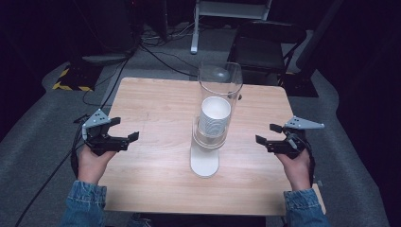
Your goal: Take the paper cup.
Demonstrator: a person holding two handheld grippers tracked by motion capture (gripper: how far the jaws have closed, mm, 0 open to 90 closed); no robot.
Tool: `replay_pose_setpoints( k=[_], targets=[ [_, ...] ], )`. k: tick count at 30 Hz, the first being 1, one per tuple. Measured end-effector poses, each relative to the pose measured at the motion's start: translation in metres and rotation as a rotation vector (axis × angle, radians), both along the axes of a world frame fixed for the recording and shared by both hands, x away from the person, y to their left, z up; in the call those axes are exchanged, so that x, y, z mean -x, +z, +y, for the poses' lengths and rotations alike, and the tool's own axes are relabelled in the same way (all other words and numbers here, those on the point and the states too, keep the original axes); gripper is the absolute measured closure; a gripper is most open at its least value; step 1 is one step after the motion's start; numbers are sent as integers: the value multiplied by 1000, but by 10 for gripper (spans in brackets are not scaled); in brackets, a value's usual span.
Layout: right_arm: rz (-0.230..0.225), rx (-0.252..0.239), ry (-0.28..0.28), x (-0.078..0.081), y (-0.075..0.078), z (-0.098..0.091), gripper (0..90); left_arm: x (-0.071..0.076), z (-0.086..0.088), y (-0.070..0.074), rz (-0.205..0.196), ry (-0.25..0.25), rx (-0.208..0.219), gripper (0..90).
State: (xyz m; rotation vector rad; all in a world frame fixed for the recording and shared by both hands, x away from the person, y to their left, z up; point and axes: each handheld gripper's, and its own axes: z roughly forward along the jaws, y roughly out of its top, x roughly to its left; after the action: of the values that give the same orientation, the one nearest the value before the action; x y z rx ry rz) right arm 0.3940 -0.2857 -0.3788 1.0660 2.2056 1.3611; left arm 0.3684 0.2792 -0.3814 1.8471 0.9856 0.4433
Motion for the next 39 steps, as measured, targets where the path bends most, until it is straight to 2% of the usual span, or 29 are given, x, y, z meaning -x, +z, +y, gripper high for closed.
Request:
replay_pose_setpoints(
  k=[5,7,8,9,10,12,14,20,21,25,31,33,37,39],
  targets=[
    [-1,7,81,1,-1,27,177,2,0,-1,5,-7,-1,55],
    [0,9,91,1,-1,31,177,3,1,-1,13,-4,20,55],
    [2,13,117,1,-3,41,177,4,2,-1,28,-4,33,55],
    [2,13,117,1,-3,41,177,5,2,-1,36,-3,43,55],
    [15,9,143,0,-5,49,177,6,4,0,38,1,46,55],
    [17,14,151,0,-6,53,177,8,6,0,26,9,56,55],
    [33,6,193,0,-9,64,177,10,9,0,22,15,63,55],
    [52,4,258,3,-12,80,172,10,10,-1,28,13,62,55],
    [57,13,287,4,-14,86,169,9,10,-2,32,12,61,55],
    [58,2,321,5,-20,96,161,9,10,-2,38,10,54,55],
    [51,0,340,6,-28,110,157,8,8,-4,44,16,54,55],
    [53,-7,346,6,-30,112,157,7,7,-5,46,18,43,55],
    [45,-9,339,5,-35,120,156,6,7,-7,67,15,44,55],
    [45,-21,327,4,-38,123,156,5,7,-8,66,16,44,55]
  ],
)
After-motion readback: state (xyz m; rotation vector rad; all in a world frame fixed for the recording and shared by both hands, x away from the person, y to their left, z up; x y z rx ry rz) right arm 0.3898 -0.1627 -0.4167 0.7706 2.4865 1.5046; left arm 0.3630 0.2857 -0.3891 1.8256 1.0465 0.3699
